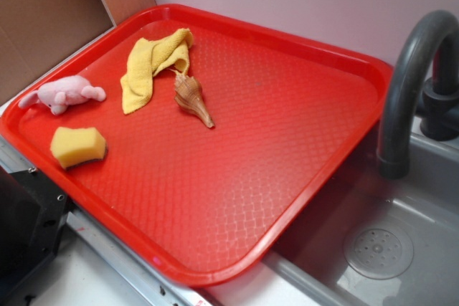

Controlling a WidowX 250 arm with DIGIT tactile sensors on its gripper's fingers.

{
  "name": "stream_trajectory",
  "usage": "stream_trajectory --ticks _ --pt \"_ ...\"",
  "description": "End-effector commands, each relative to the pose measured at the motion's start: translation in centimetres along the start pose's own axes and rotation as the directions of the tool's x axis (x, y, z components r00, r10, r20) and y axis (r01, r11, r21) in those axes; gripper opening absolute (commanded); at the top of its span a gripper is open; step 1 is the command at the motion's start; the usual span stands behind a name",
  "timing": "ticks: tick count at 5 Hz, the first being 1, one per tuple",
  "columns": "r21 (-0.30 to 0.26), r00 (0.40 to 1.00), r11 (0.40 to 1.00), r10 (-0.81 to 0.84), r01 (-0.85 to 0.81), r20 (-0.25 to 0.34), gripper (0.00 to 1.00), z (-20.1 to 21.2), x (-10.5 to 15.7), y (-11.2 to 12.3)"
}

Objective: Grab the pink bunny.

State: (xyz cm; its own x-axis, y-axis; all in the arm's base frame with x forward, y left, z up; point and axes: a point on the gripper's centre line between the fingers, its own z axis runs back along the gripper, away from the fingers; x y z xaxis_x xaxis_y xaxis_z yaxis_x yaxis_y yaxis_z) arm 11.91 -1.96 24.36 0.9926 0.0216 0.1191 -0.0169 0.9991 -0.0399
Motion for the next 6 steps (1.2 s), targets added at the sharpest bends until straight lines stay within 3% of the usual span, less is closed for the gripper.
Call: stream_trajectory --ticks 1,2,3,5,6 --pt "0.0 1.0 1.0 0.0 0.0 0.0 1.0 0.0 0.0 0.0" --pt "-0.016 0.987 0.987 -0.159 0.159 0.003 1.0 -1.1 0.7 1.2" --pt "-0.12 0.944 0.936 -0.33 0.33 0.019 1.0 -3.0 1.2 3.1" --pt "-0.103 0.879 0.873 -0.476 0.476 0.027 1.0 -7.6 2.2 7.3" --pt "-0.098 0.851 0.847 -0.525 0.522 -0.005 1.0 -9.7 2.5 9.1"
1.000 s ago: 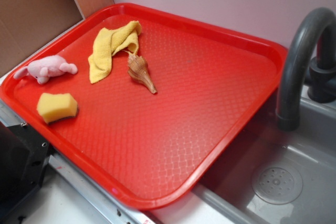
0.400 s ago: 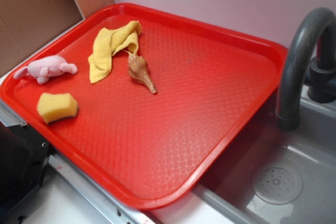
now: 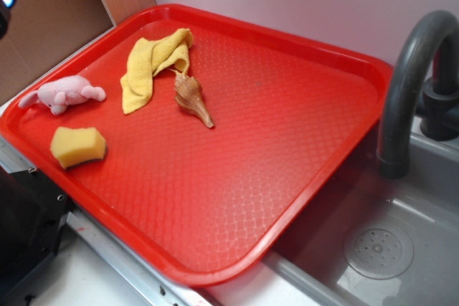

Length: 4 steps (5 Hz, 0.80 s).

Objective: Grab the pink bunny.

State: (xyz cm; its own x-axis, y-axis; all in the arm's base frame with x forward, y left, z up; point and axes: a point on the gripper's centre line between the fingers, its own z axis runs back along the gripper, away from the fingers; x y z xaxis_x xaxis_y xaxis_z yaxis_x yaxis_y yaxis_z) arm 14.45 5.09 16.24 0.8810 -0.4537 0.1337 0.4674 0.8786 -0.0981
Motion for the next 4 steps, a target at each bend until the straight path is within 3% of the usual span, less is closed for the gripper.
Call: stream_trajectory --ticks 1,2,3,4 --pt "0.038 0.995 0.997 -0.068 0.071 -0.079 1.0 -4.0 -0.7 3.9" --pt "0.063 0.992 0.997 -0.046 0.054 -0.122 1.0 -5.9 -0.8 4.8" --pt "0.137 0.976 0.989 -0.017 0.047 -0.216 1.0 -7.9 -0.9 5.5" --pt "0.16 0.965 0.987 0.013 0.03 -0.261 1.0 -9.5 -1.3 6.2"
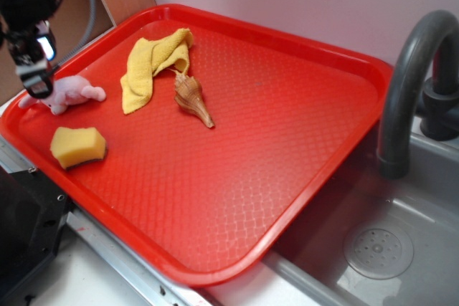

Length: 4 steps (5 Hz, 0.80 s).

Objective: Grab the pink bunny.

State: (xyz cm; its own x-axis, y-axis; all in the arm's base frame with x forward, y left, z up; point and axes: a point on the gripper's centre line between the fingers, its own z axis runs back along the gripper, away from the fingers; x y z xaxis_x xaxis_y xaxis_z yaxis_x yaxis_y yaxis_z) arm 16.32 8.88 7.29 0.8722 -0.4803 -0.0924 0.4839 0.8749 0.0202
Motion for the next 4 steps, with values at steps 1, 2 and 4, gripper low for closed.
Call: stream_trajectory --ticks 1,2,4 --pt "0.057 0.998 0.998 0.013 -0.009 -0.067 1.0 -2.4 0.2 1.4" --pt "0.073 0.992 0.997 0.04 -0.031 -0.121 1.0 -3.8 -0.2 2.3" --pt "0.073 0.979 0.997 0.053 -0.039 -0.197 1.0 -6.4 -0.1 3.0"
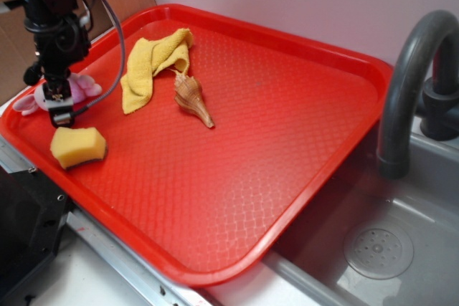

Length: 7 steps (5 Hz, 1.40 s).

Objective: Grab the pink bunny.

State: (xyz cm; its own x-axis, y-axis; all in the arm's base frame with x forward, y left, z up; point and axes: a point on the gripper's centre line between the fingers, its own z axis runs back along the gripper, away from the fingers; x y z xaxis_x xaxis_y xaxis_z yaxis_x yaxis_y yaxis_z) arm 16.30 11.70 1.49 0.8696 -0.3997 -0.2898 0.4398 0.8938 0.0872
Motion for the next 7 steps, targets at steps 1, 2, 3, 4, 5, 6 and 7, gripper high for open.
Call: stream_trajectory --ticks 1,2,3,4,5,6,7 --pt "0.007 1.0 1.0 -0.017 0.017 0.004 0.0 -0.5 0.8 0.2" --pt "0.016 1.0 1.0 0.016 -0.016 0.016 0.0 0.1 0.5 0.4" --pt "0.063 0.987 0.994 0.082 -0.091 0.14 0.0 3.2 0.4 0.6" --pt "0.021 0.909 0.938 0.33 -0.346 0.253 0.0 8.7 0.7 0.0" --pt "-0.067 0.844 0.898 0.433 -0.436 0.316 0.0 13.8 0.8 -1.0" --pt "-0.155 0.788 0.864 0.501 -0.479 0.357 0.0 17.0 1.1 -2.9" --pt "-0.206 0.762 0.854 0.519 -0.478 0.386 0.0 19.4 1.4 -4.6"
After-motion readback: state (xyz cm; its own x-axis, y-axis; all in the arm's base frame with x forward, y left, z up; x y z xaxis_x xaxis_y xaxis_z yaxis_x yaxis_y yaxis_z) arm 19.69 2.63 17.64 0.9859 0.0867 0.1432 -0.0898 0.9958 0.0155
